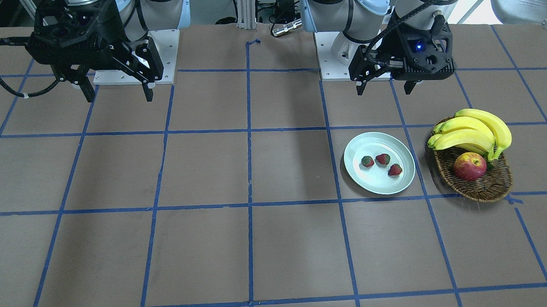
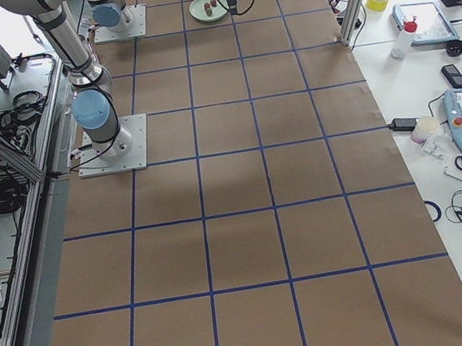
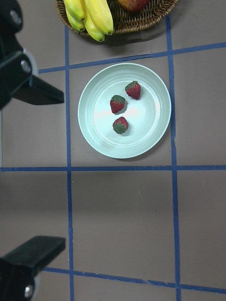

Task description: Collect all strawberries into plate

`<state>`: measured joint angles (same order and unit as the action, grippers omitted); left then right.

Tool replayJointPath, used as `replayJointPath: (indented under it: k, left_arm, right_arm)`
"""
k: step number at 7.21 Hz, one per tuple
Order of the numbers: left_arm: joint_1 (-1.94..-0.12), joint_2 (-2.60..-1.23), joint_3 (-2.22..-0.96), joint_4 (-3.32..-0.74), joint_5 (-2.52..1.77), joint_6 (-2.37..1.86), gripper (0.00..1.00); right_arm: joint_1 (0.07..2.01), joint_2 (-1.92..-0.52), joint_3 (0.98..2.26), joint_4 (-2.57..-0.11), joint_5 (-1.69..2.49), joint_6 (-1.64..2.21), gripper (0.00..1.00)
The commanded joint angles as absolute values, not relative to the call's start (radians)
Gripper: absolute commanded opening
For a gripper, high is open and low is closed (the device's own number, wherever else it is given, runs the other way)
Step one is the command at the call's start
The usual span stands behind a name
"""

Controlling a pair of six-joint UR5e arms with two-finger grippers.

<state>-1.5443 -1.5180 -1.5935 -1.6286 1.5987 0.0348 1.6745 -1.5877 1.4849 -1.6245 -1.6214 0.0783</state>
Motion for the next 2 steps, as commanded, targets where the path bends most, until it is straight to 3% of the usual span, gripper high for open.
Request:
replayJointPath:
  k: [1, 2]
  left_arm:
    - [-1.542, -1.517, -1.617, -1.628, 1.595, 0.035, 1.00]
    - [-1.542, -1.517, -1.620, -1.618, 1.594, 0.035, 1.00]
  right_arm:
    - [1.675, -1.589, 1.485, -1.623, -1.623, 0.078, 1.00]
    - [1.674, -1.589, 1.485, -1.624, -1.621, 0.078, 1.00]
